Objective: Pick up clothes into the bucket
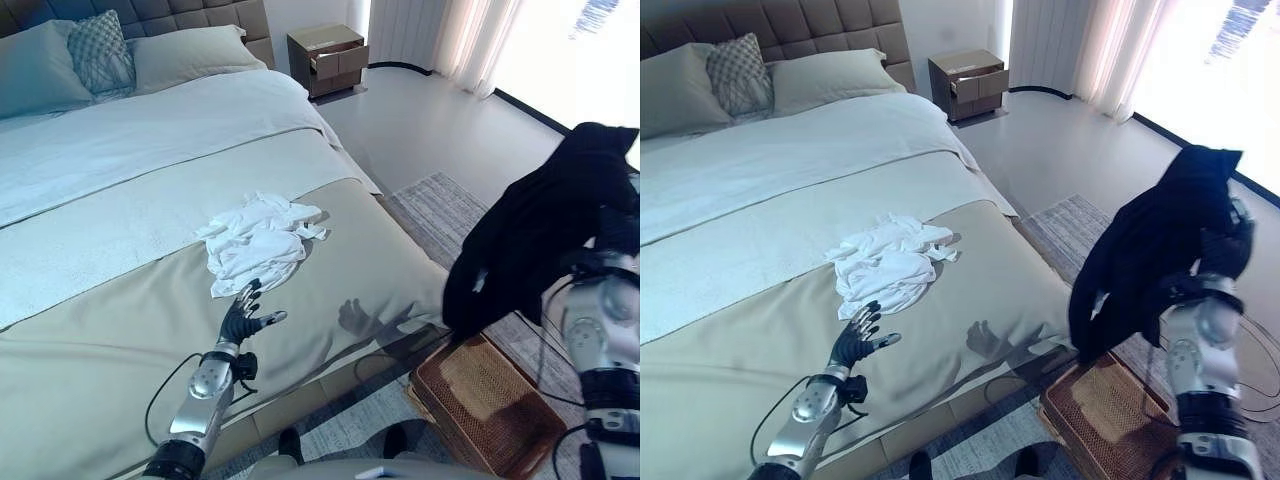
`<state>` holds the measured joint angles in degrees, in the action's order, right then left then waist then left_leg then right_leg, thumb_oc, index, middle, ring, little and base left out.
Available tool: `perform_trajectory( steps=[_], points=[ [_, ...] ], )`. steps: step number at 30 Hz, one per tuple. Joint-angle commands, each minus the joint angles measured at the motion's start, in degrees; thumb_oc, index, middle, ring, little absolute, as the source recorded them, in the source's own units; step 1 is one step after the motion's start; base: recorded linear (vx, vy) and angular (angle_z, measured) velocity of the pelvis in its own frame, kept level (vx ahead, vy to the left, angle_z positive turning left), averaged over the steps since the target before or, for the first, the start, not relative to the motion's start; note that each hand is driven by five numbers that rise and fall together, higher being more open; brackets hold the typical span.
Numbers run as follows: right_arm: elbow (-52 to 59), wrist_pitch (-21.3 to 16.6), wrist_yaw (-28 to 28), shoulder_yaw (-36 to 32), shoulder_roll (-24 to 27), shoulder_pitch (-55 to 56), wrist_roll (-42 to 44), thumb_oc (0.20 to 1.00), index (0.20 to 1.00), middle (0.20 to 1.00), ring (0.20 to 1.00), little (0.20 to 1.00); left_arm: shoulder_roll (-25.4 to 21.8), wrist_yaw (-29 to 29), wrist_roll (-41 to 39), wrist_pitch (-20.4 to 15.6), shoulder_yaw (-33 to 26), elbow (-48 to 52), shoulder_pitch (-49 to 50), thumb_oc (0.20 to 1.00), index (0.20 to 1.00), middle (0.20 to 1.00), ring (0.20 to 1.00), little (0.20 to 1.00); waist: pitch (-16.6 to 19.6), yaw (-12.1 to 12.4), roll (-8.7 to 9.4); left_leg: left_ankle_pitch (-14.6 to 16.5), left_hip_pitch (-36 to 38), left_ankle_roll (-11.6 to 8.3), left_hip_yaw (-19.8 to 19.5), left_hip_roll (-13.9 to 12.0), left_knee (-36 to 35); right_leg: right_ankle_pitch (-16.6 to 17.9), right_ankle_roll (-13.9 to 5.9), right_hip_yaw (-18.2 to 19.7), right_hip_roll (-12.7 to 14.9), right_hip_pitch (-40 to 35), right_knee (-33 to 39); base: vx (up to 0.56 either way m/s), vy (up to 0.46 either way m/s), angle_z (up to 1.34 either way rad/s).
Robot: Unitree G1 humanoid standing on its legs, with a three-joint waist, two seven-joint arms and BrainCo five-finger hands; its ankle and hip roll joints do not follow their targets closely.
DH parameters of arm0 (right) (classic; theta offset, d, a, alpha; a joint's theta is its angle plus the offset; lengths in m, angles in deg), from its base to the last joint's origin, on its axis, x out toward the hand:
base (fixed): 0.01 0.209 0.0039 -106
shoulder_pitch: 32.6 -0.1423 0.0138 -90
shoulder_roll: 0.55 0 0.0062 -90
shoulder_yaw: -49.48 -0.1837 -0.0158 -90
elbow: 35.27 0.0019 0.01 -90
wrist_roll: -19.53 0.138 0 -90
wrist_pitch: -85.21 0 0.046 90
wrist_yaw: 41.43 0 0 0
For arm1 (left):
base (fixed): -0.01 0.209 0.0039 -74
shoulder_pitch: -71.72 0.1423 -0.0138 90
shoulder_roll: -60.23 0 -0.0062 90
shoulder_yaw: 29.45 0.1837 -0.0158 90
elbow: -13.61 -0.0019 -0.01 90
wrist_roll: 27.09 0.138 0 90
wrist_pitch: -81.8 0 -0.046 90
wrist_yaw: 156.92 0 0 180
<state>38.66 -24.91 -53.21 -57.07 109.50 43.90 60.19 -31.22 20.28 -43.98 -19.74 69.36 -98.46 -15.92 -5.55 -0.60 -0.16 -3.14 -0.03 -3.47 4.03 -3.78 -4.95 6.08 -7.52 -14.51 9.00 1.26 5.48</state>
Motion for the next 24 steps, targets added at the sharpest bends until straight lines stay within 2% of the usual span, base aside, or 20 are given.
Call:
perform_trajectory(
  steps=[1,7,11,16,21,24],
  points=[
    [-0.2,-6.4,-0.8,-4.6,3.7,-6.5,1.1,0.200,0.200,0.200,0.200,0.200,-3.4,0.2,-2.3,-3.5,-1.8,2.9,-1.8,1.000,1.000,1.000,1.000,1.000,1.8,0.1,4.79,4.7,-1.0,-0.65,-0.5,-0.8,4.9,-0.5,-3.70,-1.3,4.2,-3.2,-1.0,0.00,0.000,0.00],
    [1.7,-6.9,-0.5,-7.3,5.0,-3.6,0.2,0.200,0.200,0.200,0.200,0.200,-2.6,-0.8,-2.5,-4.1,-4.1,1.9,-1.5,1.000,1.000,1.000,1.000,1.000,1.6,-0.6,5.01,4.8,-1.1,-0.56,-0.4,-1.0,5.0,-0.4,-3.68,-0.9,4.0,-2.8,-1.1,-0.01,-0.003,-0.02],
    [1.6,-7.3,-1.1,-9.2,3.7,-1.2,-0.2,0.200,0.200,0.200,0.200,0.200,-2.4,-1.7,-2.8,-4.9,-5.8,2.4,-1.4,1.000,1.000,1.000,1.000,1.000,1.5,-1.0,5.05,4.8,-1.0,-0.55,-0.2,-1.1,5.0,-0.4,-3.64,-0.6,4.0,-2.6,-1.1,0.00,0.000,0.00],
    [-1.9,-5.8,-1.3,-10.2,1.4,3.5,-2.2,0.200,0.200,0.200,0.200,0.200,-1.8,-3.1,-4.2,-6.4,-9.4,4.9,-1.1,1.000,1.000,1.000,1.000,1.000,0.8,-1.4,5.02,4.9,-1.4,-0.55,0.1,-0.9,5.4,-0.5,-3.54,-0.4,4.1,-2.2,-1.5,-0.01,-0.003,0.00],
    [-3.6,-4.1,-1.2,-9.2,-3.2,7.2,-4.0,0.200,0.200,0.200,0.200,0.200,-0.1,-1.3,-11.7,-7.9,-12.1,8.4,-0.3,1.000,1.000,1.000,1.000,1.000,-0.9,-1.6,4.61,5.3,-2.7,-0.29,0.0,-0.5,7.1,-0.9,-3.54,-0.3,4.8,-1.1,-3.0,-0.04,-0.005,-0.02],
    [-7.1,-3.2,-1.4,-7.6,-4.1,6.8,-4.6,0.200,0.200,0.200,0.200,0.200,0.7,0.5,-15.8,-8.5,-11.3,10.7,-0.6,1.000,1.000,1.000,1.000,1.000,-3.8,-1.8,3.97,5.6,-5.0,0.02,-0.2,0.0,8.8,-1.3,-3.59,0.0,5.9,1.2,-5.7,-0.14,0.016,-0.02]
  ],
)
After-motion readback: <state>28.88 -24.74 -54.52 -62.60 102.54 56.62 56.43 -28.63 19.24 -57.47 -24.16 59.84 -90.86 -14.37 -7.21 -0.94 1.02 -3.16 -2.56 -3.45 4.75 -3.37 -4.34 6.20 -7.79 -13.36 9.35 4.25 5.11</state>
